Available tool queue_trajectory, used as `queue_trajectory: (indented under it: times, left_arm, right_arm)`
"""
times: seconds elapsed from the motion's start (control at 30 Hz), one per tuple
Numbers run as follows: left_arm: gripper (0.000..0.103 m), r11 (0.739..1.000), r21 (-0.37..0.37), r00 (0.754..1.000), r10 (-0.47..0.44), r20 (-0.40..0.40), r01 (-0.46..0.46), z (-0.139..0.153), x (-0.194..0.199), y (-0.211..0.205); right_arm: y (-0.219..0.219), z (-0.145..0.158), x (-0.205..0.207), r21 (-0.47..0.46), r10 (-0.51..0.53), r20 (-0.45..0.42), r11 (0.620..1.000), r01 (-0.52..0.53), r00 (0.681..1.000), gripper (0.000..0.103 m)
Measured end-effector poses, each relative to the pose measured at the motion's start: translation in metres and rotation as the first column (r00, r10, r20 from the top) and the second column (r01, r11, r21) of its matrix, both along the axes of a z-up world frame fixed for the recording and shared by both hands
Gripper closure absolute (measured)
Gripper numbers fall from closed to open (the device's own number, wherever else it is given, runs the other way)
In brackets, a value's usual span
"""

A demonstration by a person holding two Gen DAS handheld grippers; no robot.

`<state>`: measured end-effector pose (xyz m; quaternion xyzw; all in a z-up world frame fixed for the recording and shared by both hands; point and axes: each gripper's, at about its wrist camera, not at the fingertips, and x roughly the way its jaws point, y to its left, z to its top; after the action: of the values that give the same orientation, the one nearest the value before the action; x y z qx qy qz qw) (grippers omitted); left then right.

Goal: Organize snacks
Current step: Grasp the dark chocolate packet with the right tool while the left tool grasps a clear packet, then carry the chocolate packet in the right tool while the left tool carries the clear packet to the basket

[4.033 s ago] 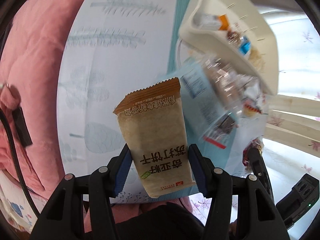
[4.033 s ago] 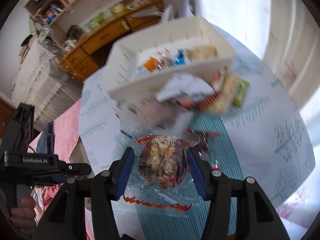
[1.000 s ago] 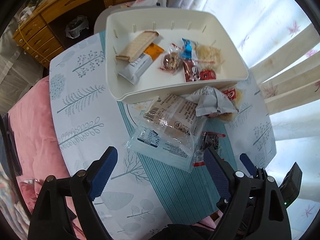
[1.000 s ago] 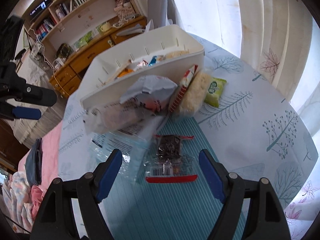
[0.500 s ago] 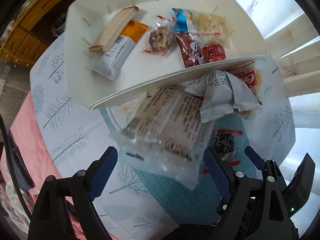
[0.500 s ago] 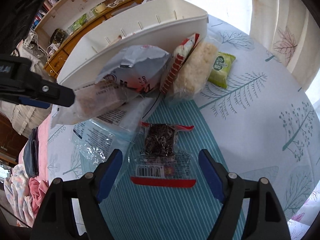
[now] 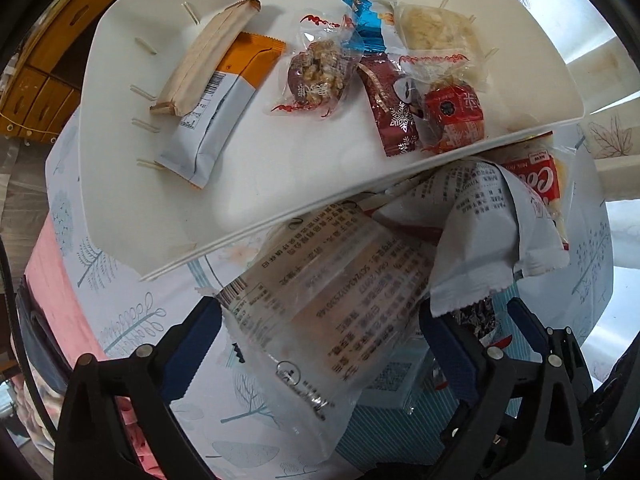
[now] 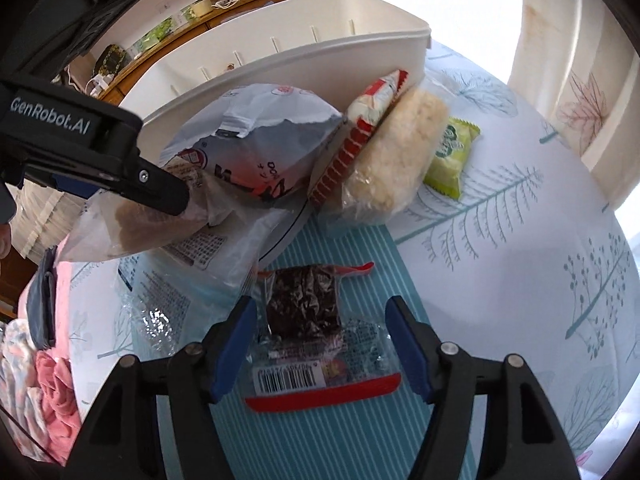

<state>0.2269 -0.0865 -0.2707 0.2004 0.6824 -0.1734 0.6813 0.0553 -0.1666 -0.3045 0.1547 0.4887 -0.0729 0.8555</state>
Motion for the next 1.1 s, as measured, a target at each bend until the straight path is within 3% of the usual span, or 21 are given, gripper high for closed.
queue_trajectory:
  times: [0.33, 0.47, 0.63, 0.87, 1.1]
  left_arm:
    - [0.002, 0.999, -0.054, 1.0, 0.008, 0.022, -0.007, -0.005, 0.001, 0.001]
    - [0.007, 0.996, -0.09, 0.999, 0.021, 0.032, -0.018, -0.006, -0.001, 0.013]
    - [0.018, 0.986, -0.134, 0.995, 0.094, -0.024, -0.096, -0.012, -0.006, 0.028]
    - [0.035, 0.984, -0.137, 0.994, 0.11, -0.03, -0.113, -0.007, -0.022, 0.044]
    - [0.04, 0.975, -0.158, 0.988, 0.148, -0.05, -0.154, 0.007, -0.048, 0.078]
  right_arm:
    - [0.009, -0.005, 0.008, -0.077, 0.036, 0.0, 0.996, -0.036, 0.999, 0.032]
    - [0.031, -0.007, 0.012, -0.132, 0.07, -0.002, 0.989, -0.07, 0.998, 0.044]
    - [0.033, -0.004, 0.015, -0.106, 0.057, -0.032, 0.993, -0.06, 0.998, 0.049]
    - [0.032, 0.0, 0.01, -0.02, 0.009, -0.11, 1.0, -0.011, 0.994, 0.05]
    - [0.034, 0.005, -0.017, 0.089, -0.046, -0.154, 0.994, 0.061, 0.987, 0.05]
